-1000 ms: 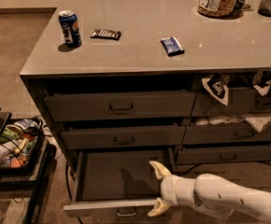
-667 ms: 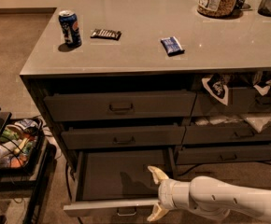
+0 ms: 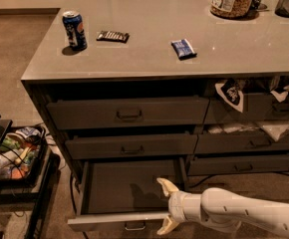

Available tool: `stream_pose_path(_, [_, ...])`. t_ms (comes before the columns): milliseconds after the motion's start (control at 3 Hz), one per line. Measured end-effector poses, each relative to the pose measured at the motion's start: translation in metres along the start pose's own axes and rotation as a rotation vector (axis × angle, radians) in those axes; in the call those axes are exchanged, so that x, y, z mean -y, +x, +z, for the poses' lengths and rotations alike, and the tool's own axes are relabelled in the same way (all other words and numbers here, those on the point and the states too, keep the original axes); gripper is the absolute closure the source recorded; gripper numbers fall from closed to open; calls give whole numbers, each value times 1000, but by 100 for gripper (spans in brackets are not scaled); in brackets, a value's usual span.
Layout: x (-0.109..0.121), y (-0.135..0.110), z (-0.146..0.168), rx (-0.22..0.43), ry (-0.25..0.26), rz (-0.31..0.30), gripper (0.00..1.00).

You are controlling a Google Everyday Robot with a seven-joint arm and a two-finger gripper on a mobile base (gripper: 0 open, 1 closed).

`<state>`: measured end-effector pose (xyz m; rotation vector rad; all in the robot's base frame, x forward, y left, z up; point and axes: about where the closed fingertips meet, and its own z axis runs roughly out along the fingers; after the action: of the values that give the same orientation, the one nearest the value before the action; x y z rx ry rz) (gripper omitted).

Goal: Close bottom drawer

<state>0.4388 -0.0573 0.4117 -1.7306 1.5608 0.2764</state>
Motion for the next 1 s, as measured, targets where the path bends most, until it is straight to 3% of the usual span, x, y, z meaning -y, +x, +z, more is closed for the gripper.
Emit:
stream_pose_path(667, [-52,69,53,13,-22,25,0])
stream_pose_path(1000, [-74,86,68,-7,-29,50,0])
